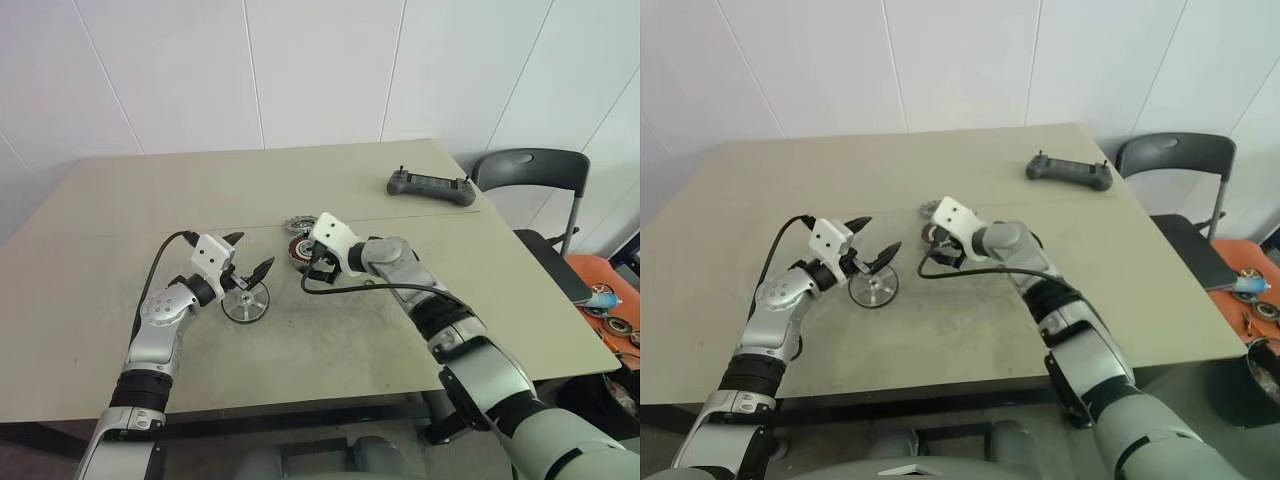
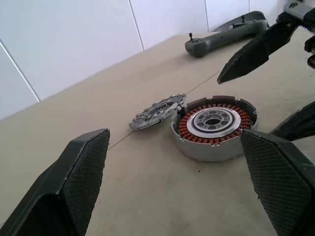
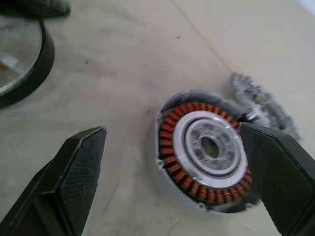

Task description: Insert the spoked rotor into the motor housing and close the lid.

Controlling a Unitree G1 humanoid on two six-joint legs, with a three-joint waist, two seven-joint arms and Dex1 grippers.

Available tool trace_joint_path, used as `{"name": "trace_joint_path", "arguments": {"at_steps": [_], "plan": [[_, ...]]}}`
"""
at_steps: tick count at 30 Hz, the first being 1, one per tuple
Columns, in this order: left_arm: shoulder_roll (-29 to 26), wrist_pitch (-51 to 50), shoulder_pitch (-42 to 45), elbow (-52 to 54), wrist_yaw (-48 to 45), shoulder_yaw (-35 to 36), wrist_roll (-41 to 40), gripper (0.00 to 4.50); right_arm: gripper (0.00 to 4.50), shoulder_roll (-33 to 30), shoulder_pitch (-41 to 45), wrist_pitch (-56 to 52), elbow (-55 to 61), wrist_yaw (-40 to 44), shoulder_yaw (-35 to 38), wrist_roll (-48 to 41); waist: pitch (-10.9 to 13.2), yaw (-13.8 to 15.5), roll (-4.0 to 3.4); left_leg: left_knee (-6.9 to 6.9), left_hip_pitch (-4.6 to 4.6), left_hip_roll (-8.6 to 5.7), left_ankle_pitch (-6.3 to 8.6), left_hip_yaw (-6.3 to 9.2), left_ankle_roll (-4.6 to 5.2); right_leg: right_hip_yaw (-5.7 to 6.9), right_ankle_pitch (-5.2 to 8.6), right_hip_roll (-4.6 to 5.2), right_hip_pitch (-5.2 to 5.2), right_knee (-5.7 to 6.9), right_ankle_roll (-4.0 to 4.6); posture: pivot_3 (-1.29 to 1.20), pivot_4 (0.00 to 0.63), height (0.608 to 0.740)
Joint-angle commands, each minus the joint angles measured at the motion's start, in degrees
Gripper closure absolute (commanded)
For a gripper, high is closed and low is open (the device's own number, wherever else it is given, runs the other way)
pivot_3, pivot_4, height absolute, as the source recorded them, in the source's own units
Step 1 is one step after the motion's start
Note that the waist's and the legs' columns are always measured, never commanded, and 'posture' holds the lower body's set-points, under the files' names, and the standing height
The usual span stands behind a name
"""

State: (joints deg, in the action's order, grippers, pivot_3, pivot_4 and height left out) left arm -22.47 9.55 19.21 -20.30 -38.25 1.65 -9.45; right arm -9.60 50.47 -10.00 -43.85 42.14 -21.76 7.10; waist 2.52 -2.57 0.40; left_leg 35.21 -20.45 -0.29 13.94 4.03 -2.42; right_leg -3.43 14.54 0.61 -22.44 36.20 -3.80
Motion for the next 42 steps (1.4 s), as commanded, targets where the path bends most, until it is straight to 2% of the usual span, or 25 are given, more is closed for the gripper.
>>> {"name": "trace_joint_path", "arguments": {"at_steps": [1,4,7,16,19,29,34,39,42], "plan": [[-0.7,1.7,1.4,0.2,0.4,1.7,-0.5,0.03,0.0,1.0,3.6,1.3,-4.1,0.7,-0.5,2.0,0.0,0.0,0.0,0.0,0.01,0.0,0.0,0.01,0.0,0.0,0.0,0.0,0.0,0.01,0.0,0.0,0.0,0.74],[-0.8,1.7,0.9,0.9,1.4,2.1,-0.2,0.03,0.0,1.4,5.2,1.5,-8.2,1.3,-1.2,3.7,0.0,0.0,0.0,0.0,0.0,0.0,0.0,0.02,0.0,0.01,-0.01,-0.01,-0.01,0.02,0.0,0.0,0.0,0.74],[-1.5,2.4,1.0,-0.1,3.0,3.3,0.1,0.0,0.59,1.9,5.1,2.6,-11.0,1.1,-0.6,4.2,0.0,-0.1,0.0,0.0,0.01,0.0,0.0,0.02,0.0,0.0,-0.01,0.0,-0.02,0.05,0.0,0.0,0.0,0.74],[-2.6,3.8,0.6,0.5,2.6,3.0,0.2,0.0,3.69,2.7,3.3,2.0,-9.8,1.3,1.6,3.5,0.0,-0.1,0.0,0.01,0.06,0.0,0.0,0.03,0.0,0.01,-0.01,-0.01,0.01,0.1,-0.01,0.0,0.0,0.74],[-2.6,3.6,0.4,1.0,2.5,2.9,0.1,0.0,4.48,2.7,2.6,1.4,-8.5,1.4,2.0,3.4,0.0,0.0,0.0,0.0,0.04,0.0,0.0,0.06,0.0,0.03,-0.01,-0.01,0.0,0.1,-0.01,0.0,0.0,0.74],[-2.6,3.3,0.0,1.8,2.3,2.5,0.3,0.0,4.48,2.0,-0.8,-1.2,-1.1,3.0,3.6,2.3,0.0,0.0,0.0,-0.02,0.03,0.0,0.0,0.07,0.0,0.04,-0.01,-0.01,-0.01,0.1,-0.01,0.0,0.0,0.74],[-2.7,3.0,-0.1,1.8,2.2,2.1,0.7,0.0,4.48,0.6,-3.1,-3.0,7.9,9.1,4.4,-1.2,0.0,-0.1,0.0,-0.02,-0.01,0.0,0.0,0.08,0.0,0.05,-0.02,-0.01,-0.04,0.08,-0.03,0.0,0.0,0.74],[-2.8,3.0,-0.4,2.1,2.3,2.1,0.6,0.0,4.48,-5.3,-7.6,-9.9,24.4,19.4,2.0,-3.7,0.0,0.1,-0.02,-0.02,-0.06,0.0,0.0,0.09,0.0,0.07,-0.02,-0.01,-0.09,0.09,-0.04,0.0,0.0,0.74],[-2.9,2.9,-0.6,2.3,2.4,2.1,0.6,0.0,4.48,-10.6,-13.8,-14.0,34.9,25.7,-2.9,-3.8,0.0,0.2,-0.01,0.0,-0.05,0.0,0.0,0.11,0.0,0.12,0.1,0.0,-0.06,0.08,-0.22,0.0,0.0,0.74]]}}
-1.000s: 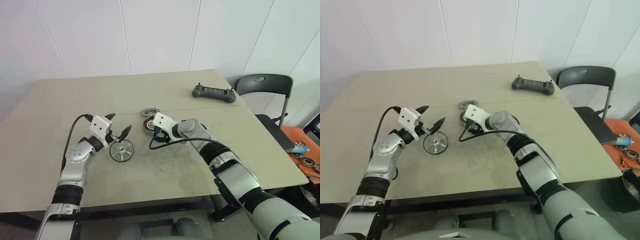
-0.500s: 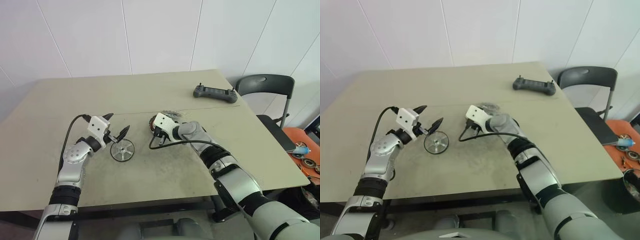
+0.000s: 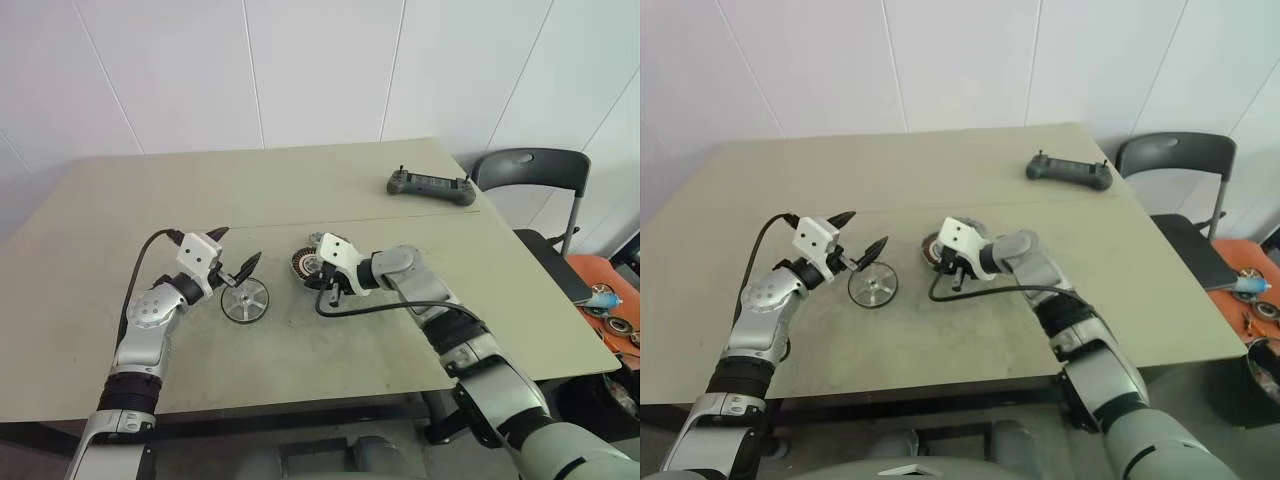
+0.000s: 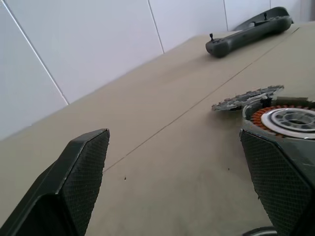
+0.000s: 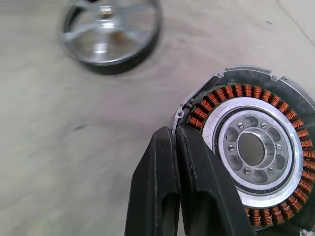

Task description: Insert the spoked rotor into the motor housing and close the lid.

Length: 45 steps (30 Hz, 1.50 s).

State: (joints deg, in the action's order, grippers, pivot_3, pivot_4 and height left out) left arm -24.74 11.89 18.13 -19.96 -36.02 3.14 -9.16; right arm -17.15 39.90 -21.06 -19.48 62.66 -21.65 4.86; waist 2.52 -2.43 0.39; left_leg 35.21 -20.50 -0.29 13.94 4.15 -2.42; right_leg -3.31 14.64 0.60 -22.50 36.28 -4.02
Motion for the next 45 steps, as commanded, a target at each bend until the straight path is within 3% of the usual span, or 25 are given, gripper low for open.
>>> {"name": "trace_joint_path", "arguments": {"at_steps": [1,7,10,16,22,26,31,37,45], "plan": [[-0.8,0.5,0.4,2.1,0.3,0.5,0.5,0.0,4.48,-4.9,-5.6,-4.1,13.6,7.1,-4.5,-1.8,0.0,0.1,0.02,0.0,0.0,0.0,0.0,0.02,0.0,0.03,0.03,0.0,0.02,-0.02,-0.04,0.0,0.0,0.74],[-1.1,0.5,0.3,1.7,0.8,0.9,0.8,0.0,4.48,-9.5,-10.6,-8.0,19.3,8.4,-5.8,-3.2,0.0,0.0,0.04,0.03,0.11,0.01,0.0,0.03,-0.01,0.08,0.15,0.0,0.14,-0.05,0.11,0.0,0.0,0.74],[-1.4,0.8,0.7,0.8,0.7,1.0,0.8,0.0,4.48,-7.8,-11.8,-10.1,20.4,6.5,-5.4,-5.0,0.0,0.2,0.06,0.05,0.1,0.0,0.0,0.05,-0.01,0.11,0.16,0.01,0.17,-0.06,0.12,0.0,0.0,0.74],[-1.6,1.0,1.1,0.1,0.4,0.8,0.7,0.0,2.87,-3.6,-9.7,-12.5,18.2,2.4,-1.4,-8.1,0.0,-0.1,0.08,0.03,0.14,0.03,0.0,0.05,-0.01,0.1,0.14,-0.03,0.14,-0.02,0.12,0.0,0.0,0.74],[-1.6,0.9,1.1,-0.2,0.7,0.6,1.2,0.0,2.87,-1.0,-8.1,-14.4,17.5,0.5,10.0,-19.0,0.0,0.1,0.08,0.08,0.07,0.01,0.0,0.08,-0.01,0.12,0.14,0.01,0.15,-0.01,0.11,0.0,0.0,0.74],[-1.4,1.2,1.1,-0.5,0.5,0.7,1.3,0.0,2.87,-0.6,-6.7,-12.7,13.4,-7.6,17.0,-19.8,0.0,0.1,0.08,0.07,0.06,0.0,0.0,0.07,-0.01,0.12,0.14,0.03,0.15,-0.06,0.11,0.0,0.0,0.74],[-1.0,1.5,1.2,-0.8,0.3,0.4,1.2,0.0,2.87,-6.1,-8.2,-5.3,5.7,-14.4,16.7,-12.6,0.0,0.1,0.06,0.02,0.04,0.0,0.0,0.04,-0.01,0.11,0.14,0.03,0.11,-0.08,0.13,0.0,0.0,0.74],[-0.6,1.6,1.7,-1.2,-0.1,0.0,1.3,0.0,2.87,-9.9,-9.1,-5.5,0.9,-15.3,16.0,-10.8,0.0,-0.1,0.06,0.0,0.05,0.0,0.0,-0.03,-0.01,0.02,0.14,0.01,0.09,-0.09,0.13,0.0,0.0,0.74],[-0.3,1.5,1.8,-2.1,0.1,-0.3,2.0,0.0,2.87,-8.1,-11.4,-6.3,1.0,-12.9,13.6,-11.3,0.0,-0.1,0.06,0.02,0.07,0.01,0.0,-0.04,0.0,0.0,0.14,-0.01,0.12,-0.07,0.11,0.0,0.0,0.74]]}}
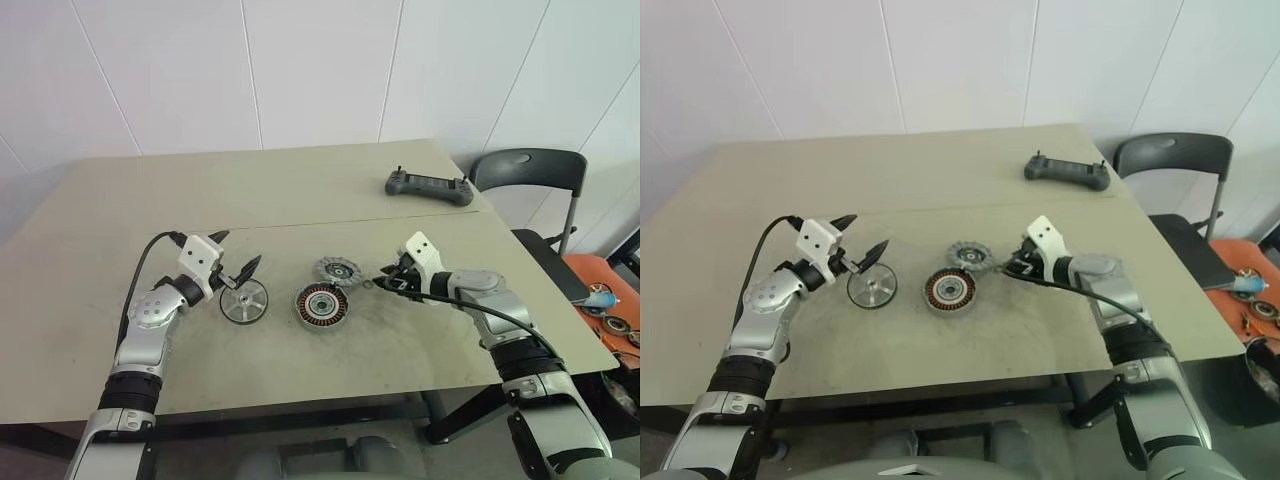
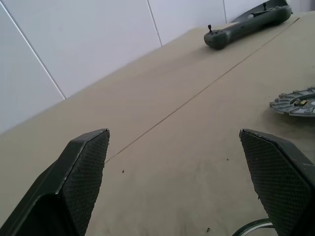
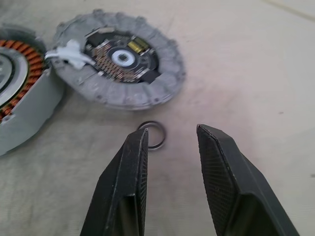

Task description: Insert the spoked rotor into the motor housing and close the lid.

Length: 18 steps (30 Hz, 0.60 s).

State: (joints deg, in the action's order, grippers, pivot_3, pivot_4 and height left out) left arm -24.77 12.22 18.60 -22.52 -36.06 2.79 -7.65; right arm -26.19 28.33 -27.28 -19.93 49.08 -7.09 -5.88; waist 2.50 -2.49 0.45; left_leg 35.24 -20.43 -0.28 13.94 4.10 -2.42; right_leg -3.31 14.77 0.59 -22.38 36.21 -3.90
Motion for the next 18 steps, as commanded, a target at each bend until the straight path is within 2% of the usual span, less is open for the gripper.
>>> {"name": "trace_joint_path", "arguments": {"at_steps": [1,4,7,10,18], "plan": [[-0.2,1.2,1.3,0.4,0.1,0.1,0.6,0.0,2.87,1.2,0.1,-0.1,1.3,0.6,-1.2,-0.5,0.0,0.0,0.0,0.0,-0.01,0.0,0.0,0.0,0.0,0.0,0.0,0.0,0.0,0.0,0.0,0.0,0.0,0.74],[-0.3,1.3,1.1,0.5,0.2,0.2,0.6,0.0,2.87,2.2,0.1,-0.1,0.3,-0.5,-1.4,-0.3,0.0,0.0,0.0,0.01,0.02,0.0,0.0,0.0,0.0,0.0,0.0,0.0,0.02,0.0,0.0,0.0,0.0,0.74],[-0.5,1.1,1.0,0.7,0.1,0.4,0.6,0.0,2.3,3.0,0.3,0.2,-0.7,-1.7,-1.4,0.2,0.0,0.0,0.01,0.03,0.03,0.0,0.0,0.01,0.0,0.0,0.0,0.0,0.04,0.0,0.0,0.0,0.0,0.74],[-0.5,1.1,0.9,0.7,0.0,0.4,0.6,0.0,1.34,3.3,0.4,0.4,-0.8,-2.7,-1.0,0.3,0.0,0.0,0.01,0.04,0.05,0.0,0.0,0.01,0.0,0.0,0.0,0.0,0.07,0.0,0.01,0.0,0.0,0.74],[-0.4,1.2,0.9,0.7,-0.4,0.4,0.5,0.0,1.34,3.7,1.4,-0.3,-3.7,-6.3,-0.1,0.7,0.0,0.1,0.01,0.08,0.03,-0.01,0.0,0.01,0.0,0.0,0.01,0.02,0.08,0.0,0.02,0.0,0.0,0.74]]}}
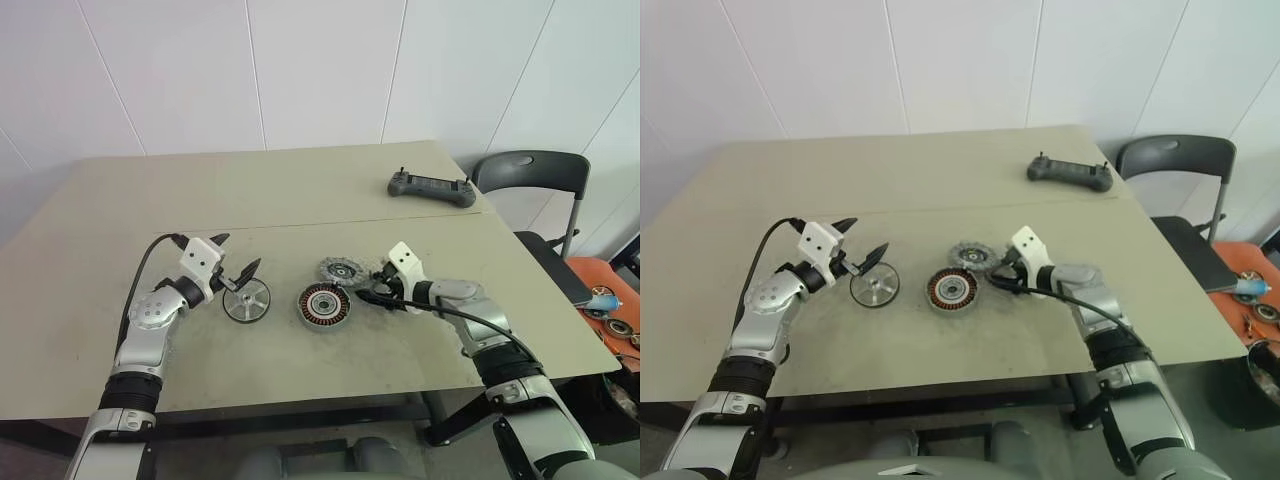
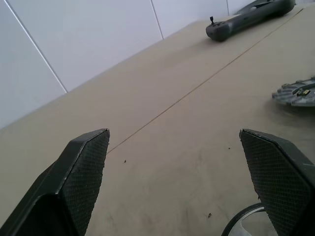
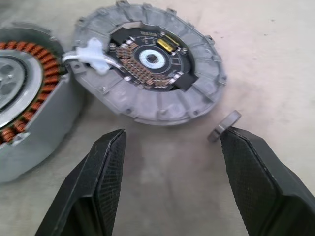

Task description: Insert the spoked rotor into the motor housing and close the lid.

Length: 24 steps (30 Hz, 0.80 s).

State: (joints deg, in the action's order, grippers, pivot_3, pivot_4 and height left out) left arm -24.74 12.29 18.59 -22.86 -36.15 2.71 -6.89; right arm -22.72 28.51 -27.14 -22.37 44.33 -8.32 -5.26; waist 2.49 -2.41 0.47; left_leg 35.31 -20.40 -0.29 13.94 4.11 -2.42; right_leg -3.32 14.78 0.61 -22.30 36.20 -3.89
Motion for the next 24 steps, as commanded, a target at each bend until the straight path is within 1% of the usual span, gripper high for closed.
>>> {"name": "trace_joint_path", "arguments": {"at_steps": [1,9,16,21,24], "plan": [[-0.4,1.2,0.9,1.1,-0.3,0.4,-0.3,0.0,1.34,0.4,1.5,-0.5,-1.9,-2.2,1.5,0.0,0.0,0.0,0.0,-0.02,0.0,0.0,0.0,0.0,0.0,0.0,0.0,0.0,-0.01,0.0,0.0,0.0,0.0,0.74],[-0.3,1.0,1.0,0.9,-0.4,0.3,-0.1,0.0,1.34,1.6,2.8,0.6,-4.4,-4.1,2.2,-0.1,0.0,-0.1,0.0,0.1,0.03,0.0,0.0,0.0,0.0,-0.01,0.0,-0.01,0.05,0.02,0.01,0.0,0.0,0.74],[-0.3,1.1,0.9,0.9,-0.5,0.2,-0.1,0.0,1.34,-1.9,0.9,-2.3,-0.1,4.0,-2.0,-0.3,0.0,0.1,0.0,0.06,-0.01,0.0,0.0,0.01,0.0,-0.01,0.0,0.0,0.02,0.01,0.0,0.0,0.0,0.74],[-0.2,1.1,0.9,0.9,-0.9,0.1,-0.1,0.0,1.34,-1.9,2.8,-0.1,-3.4,-1.0,1.0,0.5,0.0,0.1,0.0,-0.04,0.0,0.0,0.0,0.01,0.0,0.0,-0.02,-0.01,-0.01,-0.01,-0.02,0.0,0.0,0.74],[-0.1,1.1,1.1,0.7,-1.1,0.0,-0.1,0.0,1.34,-1.3,3.4,1.4,-4.5,-2.7,1.7,0.5,0.0,0.1,0.0,0.05,0.0,-0.01,0.0,0.0,0.0,0.0,0.0,0.0,0.03,-0.01,0.01,0.0,0.0,0.74]]}}
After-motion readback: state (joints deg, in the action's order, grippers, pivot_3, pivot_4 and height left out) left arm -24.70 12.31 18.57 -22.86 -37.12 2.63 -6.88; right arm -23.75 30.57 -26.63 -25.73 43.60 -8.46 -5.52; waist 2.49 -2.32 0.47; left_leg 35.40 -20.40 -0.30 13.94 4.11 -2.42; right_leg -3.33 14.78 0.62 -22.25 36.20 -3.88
